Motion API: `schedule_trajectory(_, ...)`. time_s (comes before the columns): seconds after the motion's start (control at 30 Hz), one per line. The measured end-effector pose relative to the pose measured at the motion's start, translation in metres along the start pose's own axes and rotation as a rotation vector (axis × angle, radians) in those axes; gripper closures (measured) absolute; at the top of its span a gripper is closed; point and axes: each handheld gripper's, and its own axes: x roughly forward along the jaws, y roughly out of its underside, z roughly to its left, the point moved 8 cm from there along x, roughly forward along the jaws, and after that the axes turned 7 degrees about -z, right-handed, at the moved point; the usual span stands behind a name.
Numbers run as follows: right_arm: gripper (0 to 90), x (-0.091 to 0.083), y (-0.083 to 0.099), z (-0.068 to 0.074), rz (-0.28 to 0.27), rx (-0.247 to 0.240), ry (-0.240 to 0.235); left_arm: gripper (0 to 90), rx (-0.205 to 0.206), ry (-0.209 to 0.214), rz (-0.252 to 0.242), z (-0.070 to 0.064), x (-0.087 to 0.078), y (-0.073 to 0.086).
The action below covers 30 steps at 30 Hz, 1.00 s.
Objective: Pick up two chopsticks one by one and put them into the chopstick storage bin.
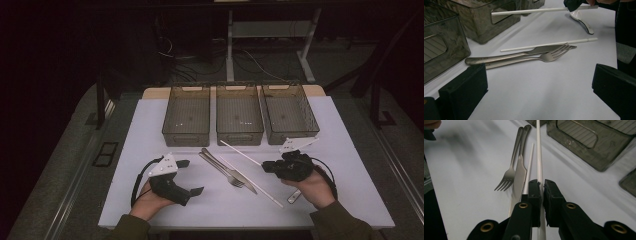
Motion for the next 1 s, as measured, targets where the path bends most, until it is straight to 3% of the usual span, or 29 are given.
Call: schedule_trajectory(1.0,84.2,0.021,-0.062,-0.010,-0.055,-0.031,0.017,0.0,-0.011,0.012,-0.021,-0.003,0.001,-0.004)
